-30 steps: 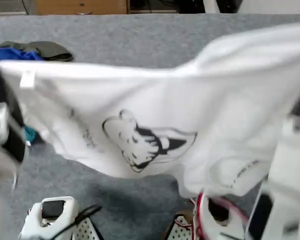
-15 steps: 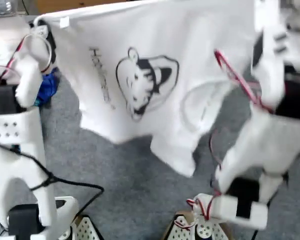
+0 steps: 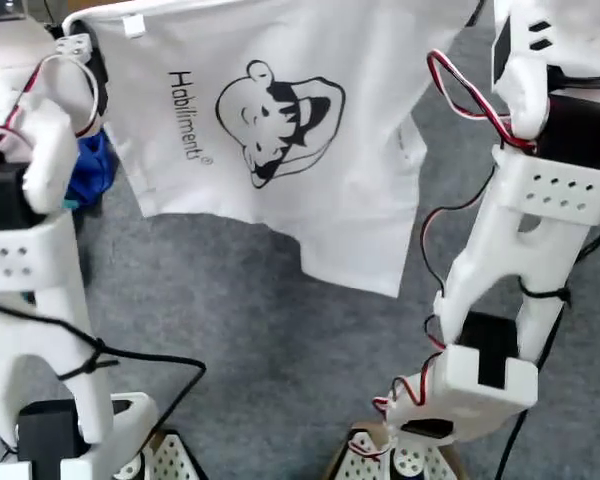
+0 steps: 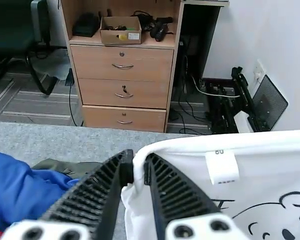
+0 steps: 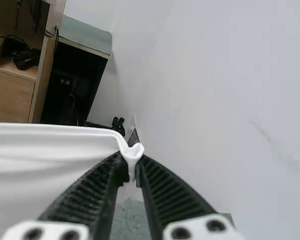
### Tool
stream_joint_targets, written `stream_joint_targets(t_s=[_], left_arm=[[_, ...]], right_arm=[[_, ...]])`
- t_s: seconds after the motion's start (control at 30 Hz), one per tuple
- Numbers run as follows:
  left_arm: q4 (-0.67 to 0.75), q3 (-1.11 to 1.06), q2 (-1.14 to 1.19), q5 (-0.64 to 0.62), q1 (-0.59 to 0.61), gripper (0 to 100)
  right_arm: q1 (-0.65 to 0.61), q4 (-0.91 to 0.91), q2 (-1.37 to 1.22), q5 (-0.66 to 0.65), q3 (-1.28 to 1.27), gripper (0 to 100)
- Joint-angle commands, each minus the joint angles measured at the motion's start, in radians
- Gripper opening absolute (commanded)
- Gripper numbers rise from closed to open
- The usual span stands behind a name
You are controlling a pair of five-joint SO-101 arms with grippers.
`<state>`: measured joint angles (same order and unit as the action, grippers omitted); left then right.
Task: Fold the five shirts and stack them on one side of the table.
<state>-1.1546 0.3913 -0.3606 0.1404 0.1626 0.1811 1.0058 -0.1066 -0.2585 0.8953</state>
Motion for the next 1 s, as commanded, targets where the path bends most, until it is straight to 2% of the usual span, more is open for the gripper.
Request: stream_joint_targets(t_s=[0.0, 0.33, 0.47, 0.6, 0.77, 0.97], left_arm=[[-0.126, 0.207, -0.007, -0.002, 0.02, 2], [-0.47, 0.591, -0.007, -0.008, 0.014, 2], [-0.552, 0.717, -0.007, -0.008, 0.02, 2], [-0.606, 0.807, -0.007, -0.008, 0.021, 2], [-0.606, 0.76, -0.091, -0.014, 0.071, 2], [-0.605, 0.454, -0.271, -0.063, 0.074, 2]], right_arm=[[0.015, 0.043, 0.079, -0.012, 0.07, 0.2], [0.054, 0.264, 0.278, -0.006, 0.196, 0.2], [0.062, 0.347, 0.383, -0.005, 0.228, 0.2], [0.062, 0.347, 0.487, -0.006, 0.234, 0.2], [0.062, 0.31, 0.564, -0.012, 0.226, 0.2], [0.058, 0.229, 0.555, -0.026, 0.223, 0.2]])
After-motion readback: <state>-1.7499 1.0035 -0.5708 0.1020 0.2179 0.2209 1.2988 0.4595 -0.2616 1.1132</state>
